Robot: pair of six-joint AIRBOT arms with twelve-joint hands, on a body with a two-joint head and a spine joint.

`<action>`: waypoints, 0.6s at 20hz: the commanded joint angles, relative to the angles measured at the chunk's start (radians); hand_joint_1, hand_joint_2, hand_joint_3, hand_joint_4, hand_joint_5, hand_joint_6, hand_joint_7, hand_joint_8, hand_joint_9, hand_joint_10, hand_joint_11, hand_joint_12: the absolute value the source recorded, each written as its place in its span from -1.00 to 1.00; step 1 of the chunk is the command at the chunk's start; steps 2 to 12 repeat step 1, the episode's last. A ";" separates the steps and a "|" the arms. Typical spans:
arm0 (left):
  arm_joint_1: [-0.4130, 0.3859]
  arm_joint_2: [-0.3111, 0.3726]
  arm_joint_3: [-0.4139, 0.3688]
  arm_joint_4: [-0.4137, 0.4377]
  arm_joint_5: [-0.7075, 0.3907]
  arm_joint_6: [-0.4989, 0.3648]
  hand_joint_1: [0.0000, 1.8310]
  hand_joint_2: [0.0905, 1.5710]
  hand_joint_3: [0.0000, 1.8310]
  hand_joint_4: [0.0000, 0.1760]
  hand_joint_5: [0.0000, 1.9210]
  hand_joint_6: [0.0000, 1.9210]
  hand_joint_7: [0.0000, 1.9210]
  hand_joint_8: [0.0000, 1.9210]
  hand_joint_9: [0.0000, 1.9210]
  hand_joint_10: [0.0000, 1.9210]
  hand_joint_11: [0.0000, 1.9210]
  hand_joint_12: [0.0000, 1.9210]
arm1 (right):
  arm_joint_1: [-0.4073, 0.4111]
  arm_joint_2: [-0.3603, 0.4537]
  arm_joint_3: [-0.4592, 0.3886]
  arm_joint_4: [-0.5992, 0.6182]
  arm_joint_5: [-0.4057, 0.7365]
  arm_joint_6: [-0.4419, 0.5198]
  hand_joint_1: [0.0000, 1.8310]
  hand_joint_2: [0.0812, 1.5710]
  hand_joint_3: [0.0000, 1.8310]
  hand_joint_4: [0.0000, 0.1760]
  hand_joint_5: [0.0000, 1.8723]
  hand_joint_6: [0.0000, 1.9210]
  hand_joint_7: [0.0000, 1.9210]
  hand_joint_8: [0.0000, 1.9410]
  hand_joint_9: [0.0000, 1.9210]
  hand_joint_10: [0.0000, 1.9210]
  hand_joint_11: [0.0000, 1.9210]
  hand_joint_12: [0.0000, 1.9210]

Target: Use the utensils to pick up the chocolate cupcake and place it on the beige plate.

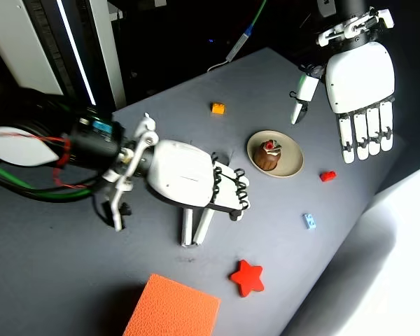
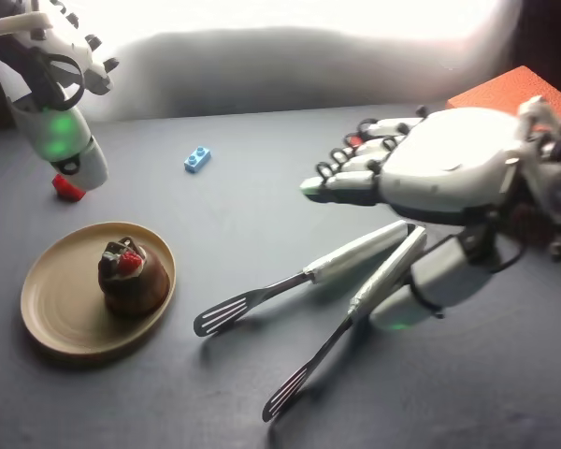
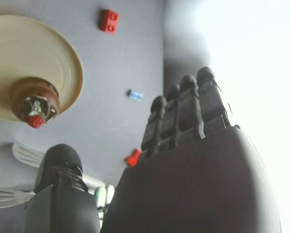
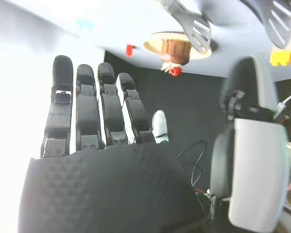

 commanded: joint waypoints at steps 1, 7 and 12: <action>-0.009 0.009 0.000 0.061 -0.038 0.001 -0.80 0.33 -1.00 -1.00 -1.00 -1.00 -0.98 -0.99 -0.96 -0.99 -1.00 -0.98 | 0.024 0.028 -0.011 0.002 0.084 0.010 -0.48 0.02 -1.00 -1.00 -0.88 -1.00 -0.86 -1.00 -0.85 -0.99 -1.00 -0.17; -0.009 0.009 0.000 0.061 -0.038 0.001 -0.80 0.33 -1.00 -1.00 -1.00 -1.00 -0.98 -0.99 -0.96 -0.99 -1.00 -0.98 | 0.024 0.028 -0.011 0.002 0.084 0.010 -0.48 0.02 -1.00 -1.00 -0.88 -1.00 -0.86 -1.00 -0.85 -0.99 -1.00 -0.17; -0.009 0.009 0.000 0.061 -0.038 0.001 -0.80 0.33 -1.00 -1.00 -1.00 -1.00 -0.98 -0.99 -0.96 -0.99 -1.00 -0.98 | 0.024 0.028 -0.011 0.002 0.084 0.010 -0.48 0.02 -1.00 -1.00 -0.88 -1.00 -0.86 -1.00 -0.85 -0.99 -1.00 -0.17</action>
